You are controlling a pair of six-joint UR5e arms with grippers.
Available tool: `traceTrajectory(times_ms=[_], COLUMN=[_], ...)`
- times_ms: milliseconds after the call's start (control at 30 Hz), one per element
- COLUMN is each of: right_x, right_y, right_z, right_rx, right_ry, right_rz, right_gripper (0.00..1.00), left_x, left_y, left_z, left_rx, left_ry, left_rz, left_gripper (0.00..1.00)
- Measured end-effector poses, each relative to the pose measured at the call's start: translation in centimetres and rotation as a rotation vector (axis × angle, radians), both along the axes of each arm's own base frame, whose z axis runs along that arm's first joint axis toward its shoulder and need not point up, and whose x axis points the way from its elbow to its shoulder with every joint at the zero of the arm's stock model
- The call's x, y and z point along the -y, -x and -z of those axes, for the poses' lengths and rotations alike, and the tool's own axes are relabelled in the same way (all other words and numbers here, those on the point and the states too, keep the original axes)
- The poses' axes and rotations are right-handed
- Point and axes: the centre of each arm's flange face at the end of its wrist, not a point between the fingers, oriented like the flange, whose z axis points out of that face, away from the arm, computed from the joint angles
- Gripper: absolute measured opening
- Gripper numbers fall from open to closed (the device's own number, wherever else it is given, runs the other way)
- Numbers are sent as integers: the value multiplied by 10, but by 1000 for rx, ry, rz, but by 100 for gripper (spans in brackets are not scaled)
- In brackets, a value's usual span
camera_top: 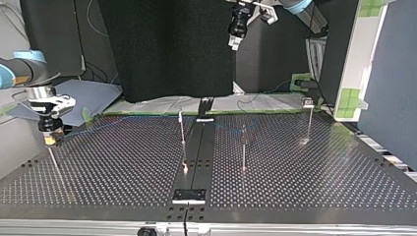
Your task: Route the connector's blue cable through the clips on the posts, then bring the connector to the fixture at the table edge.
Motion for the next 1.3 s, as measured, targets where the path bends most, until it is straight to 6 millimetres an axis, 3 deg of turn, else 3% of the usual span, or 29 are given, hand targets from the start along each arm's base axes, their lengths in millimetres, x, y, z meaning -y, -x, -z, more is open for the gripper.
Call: traceTrajectory(times_ms=[900, 967, 1033, 1300], right_x=[4, 4, 4, 2], right_y=[-4, -5, -7, -2], right_z=[-5, -5, -5, -6], right_rx=[4, 4, 4, 5], right_ry=[20, 20, 21, 1], right_rz=[-4, -4, -7, 1], right_gripper=[0, 4, 20, 34], left_x=[0, 0, 0, 0], left_y=[0, 0, 0, 0], left_z=[0, 0, 0, 0], left_rx=[1, 1, 1, 2], left_ry=[1, 1, 1, 2], left_rz=[0, 0, 0, 0], left_gripper=[100, 100, 100, 100])
